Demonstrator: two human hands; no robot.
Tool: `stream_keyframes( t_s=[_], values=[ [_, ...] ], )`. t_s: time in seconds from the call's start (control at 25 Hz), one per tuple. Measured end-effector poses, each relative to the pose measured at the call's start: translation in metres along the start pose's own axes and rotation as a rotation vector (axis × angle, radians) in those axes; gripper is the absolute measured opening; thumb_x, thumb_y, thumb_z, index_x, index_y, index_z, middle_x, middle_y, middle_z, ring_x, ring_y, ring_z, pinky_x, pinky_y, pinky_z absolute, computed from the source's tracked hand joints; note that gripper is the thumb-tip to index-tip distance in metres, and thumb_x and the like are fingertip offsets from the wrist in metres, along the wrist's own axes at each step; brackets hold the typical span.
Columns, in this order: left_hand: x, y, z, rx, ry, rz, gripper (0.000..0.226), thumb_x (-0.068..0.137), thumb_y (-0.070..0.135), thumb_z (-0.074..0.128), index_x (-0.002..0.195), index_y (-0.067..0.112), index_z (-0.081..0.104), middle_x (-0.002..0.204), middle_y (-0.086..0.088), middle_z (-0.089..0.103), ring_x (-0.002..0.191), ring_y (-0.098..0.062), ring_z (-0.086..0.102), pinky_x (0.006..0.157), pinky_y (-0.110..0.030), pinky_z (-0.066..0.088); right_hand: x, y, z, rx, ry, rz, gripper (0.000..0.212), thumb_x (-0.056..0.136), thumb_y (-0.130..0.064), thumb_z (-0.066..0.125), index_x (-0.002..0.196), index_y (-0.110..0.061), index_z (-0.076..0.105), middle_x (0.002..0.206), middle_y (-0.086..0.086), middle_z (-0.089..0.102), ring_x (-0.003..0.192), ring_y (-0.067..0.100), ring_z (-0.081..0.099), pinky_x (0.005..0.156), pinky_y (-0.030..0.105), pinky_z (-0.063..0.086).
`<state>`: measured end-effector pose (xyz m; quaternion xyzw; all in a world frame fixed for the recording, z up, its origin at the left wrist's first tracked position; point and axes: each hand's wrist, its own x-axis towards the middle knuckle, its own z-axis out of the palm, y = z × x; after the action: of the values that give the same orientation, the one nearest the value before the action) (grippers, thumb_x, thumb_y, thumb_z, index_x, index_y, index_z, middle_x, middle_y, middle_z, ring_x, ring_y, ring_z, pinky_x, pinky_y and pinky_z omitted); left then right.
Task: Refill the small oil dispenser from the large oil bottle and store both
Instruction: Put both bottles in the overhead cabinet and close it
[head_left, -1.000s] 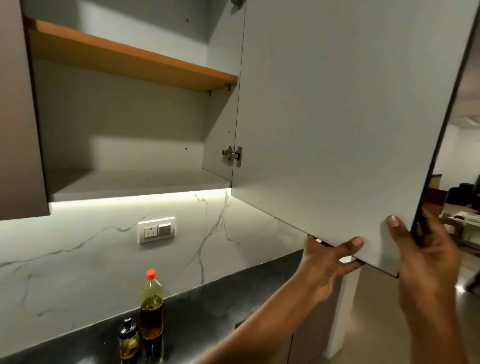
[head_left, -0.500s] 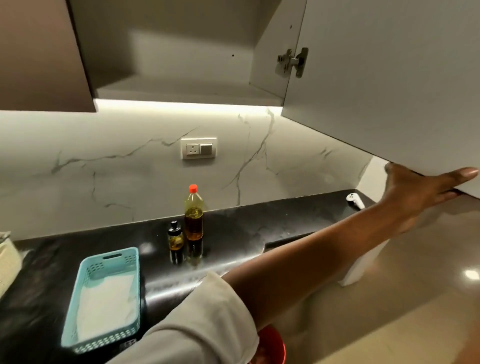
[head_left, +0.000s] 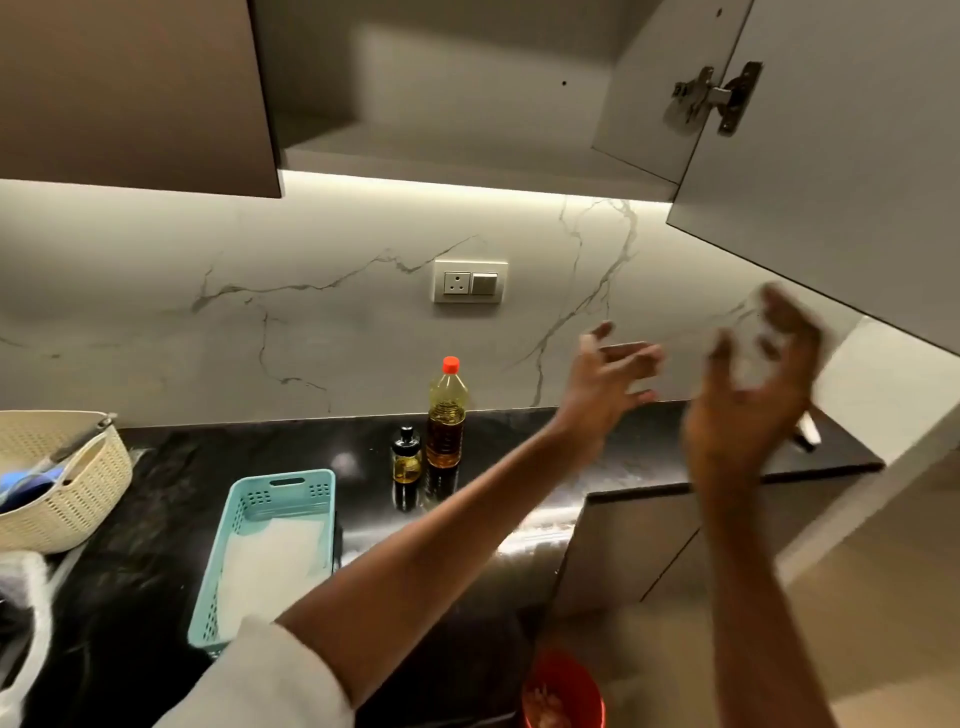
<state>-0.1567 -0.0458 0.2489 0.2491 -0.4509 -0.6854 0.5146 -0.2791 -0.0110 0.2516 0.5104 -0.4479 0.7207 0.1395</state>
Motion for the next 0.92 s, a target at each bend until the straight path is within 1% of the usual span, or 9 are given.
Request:
stream_keyframes(
  t_s=[0.04, 0.12, 0.24, 0.32, 0.48, 0.56, 0.64, 0.8, 0.92],
  values=[
    [0.002, -0.004, -0.034, 0.057, 0.085, -0.002, 0.069, 0.103, 0.011, 0.069, 0.159, 0.012, 0.029, 0.127, -0.008, 0.067, 0.111, -0.021, 0.071, 0.088, -0.035, 0.065, -0.018, -0.013, 0.025, 0.040, -0.077, 0.032, 0.037, 0.102, -0.004, 0.067, 0.139, 0.000, 0.059, 0.135, 0.011, 0.064, 0.121, 0.027, 0.062, 0.096, 0.040, 0.052],
    [0.004, -0.015, -0.107, 0.231, 0.265, -0.008, 0.067, 0.102, 0.009, 0.070, 0.157, 0.012, 0.032, 0.134, -0.013, 0.063, 0.119, -0.027, 0.068, 0.092, -0.039, 0.063, -0.075, -0.010, 0.081, 0.041, -0.323, 0.227, 0.040, 0.101, -0.010, 0.070, 0.139, -0.006, 0.059, 0.134, 0.005, 0.065, 0.118, 0.021, 0.064, 0.093, 0.039, 0.058],
    [0.004, -0.038, -0.219, 0.540, 0.529, -0.073, 0.070, 0.095, 0.004, 0.073, 0.155, 0.013, 0.038, 0.140, -0.017, 0.061, 0.119, -0.026, 0.066, 0.105, -0.050, 0.057, -0.145, 0.012, 0.144, 0.041, -0.604, 0.477, 0.053, 0.095, -0.020, 0.079, 0.142, -0.010, 0.056, 0.135, 0.005, 0.062, 0.111, 0.020, 0.066, 0.088, 0.028, 0.061],
    [-0.004, -0.051, -0.279, 0.730, 0.648, -0.153, 0.076, 0.091, 0.009, 0.079, 0.156, 0.015, 0.040, 0.147, -0.014, 0.060, 0.126, -0.027, 0.064, 0.109, -0.049, 0.053, -0.181, 0.025, 0.172, 0.011, -0.725, 0.550, 0.064, 0.089, -0.023, 0.086, 0.143, -0.008, 0.055, 0.136, 0.008, 0.059, 0.111, 0.023, 0.067, 0.093, 0.034, 0.061],
    [-0.015, -0.078, -0.346, 0.901, 0.661, -0.284, 0.103, 0.078, 0.023, 0.095, 0.160, 0.009, 0.034, 0.160, -0.016, 0.048, 0.148, -0.030, 0.047, 0.120, -0.044, 0.042, -0.215, 0.062, 0.207, -0.099, -0.887, 0.744, 0.095, 0.079, -0.031, 0.094, 0.155, -0.008, 0.041, 0.148, 0.011, 0.047, 0.130, 0.028, 0.057, 0.108, 0.046, 0.054],
    [-0.012, -0.091, -0.360, 0.912, 0.625, -0.348, 0.118, 0.071, 0.027, 0.100, 0.163, 0.006, 0.028, 0.164, -0.018, 0.043, 0.153, -0.031, 0.041, 0.123, -0.044, 0.038, -0.222, 0.083, 0.220, -0.158, -0.939, 0.812, 0.110, 0.074, -0.036, 0.097, 0.159, -0.008, 0.033, 0.155, 0.012, 0.043, 0.141, 0.031, 0.049, 0.114, 0.046, 0.048],
    [-0.003, -0.102, -0.368, 0.893, 0.618, -0.397, 0.124, 0.067, 0.025, 0.102, 0.163, 0.006, 0.027, 0.165, -0.018, 0.041, 0.154, -0.032, 0.040, 0.123, -0.044, 0.037, -0.224, 0.100, 0.234, -0.196, -0.970, 0.847, 0.118, 0.071, -0.040, 0.098, 0.161, -0.008, 0.029, 0.159, 0.013, 0.041, 0.147, 0.032, 0.043, 0.116, 0.045, 0.043],
    [0.018, -0.125, -0.372, 0.850, 0.640, -0.403, 0.115, 0.066, 0.016, 0.102, 0.160, 0.012, 0.035, 0.161, -0.013, 0.049, 0.150, -0.030, 0.045, 0.120, -0.041, 0.039, -0.230, 0.128, 0.258, -0.231, -0.975, 0.869, 0.112, 0.066, -0.050, 0.098, 0.154, -0.015, 0.038, 0.151, 0.009, 0.052, 0.140, 0.032, 0.051, 0.109, 0.046, 0.048],
    [0.029, -0.142, -0.371, 0.836, 0.682, -0.400, 0.100, 0.068, 0.011, 0.100, 0.152, 0.014, 0.046, 0.149, -0.009, 0.061, 0.140, -0.029, 0.055, 0.106, -0.032, 0.042, -0.235, 0.136, 0.265, -0.249, -0.971, 0.881, 0.100, 0.062, -0.060, 0.095, 0.143, -0.025, 0.046, 0.138, 0.002, 0.064, 0.126, 0.029, 0.063, 0.100, 0.046, 0.055]
  ],
)
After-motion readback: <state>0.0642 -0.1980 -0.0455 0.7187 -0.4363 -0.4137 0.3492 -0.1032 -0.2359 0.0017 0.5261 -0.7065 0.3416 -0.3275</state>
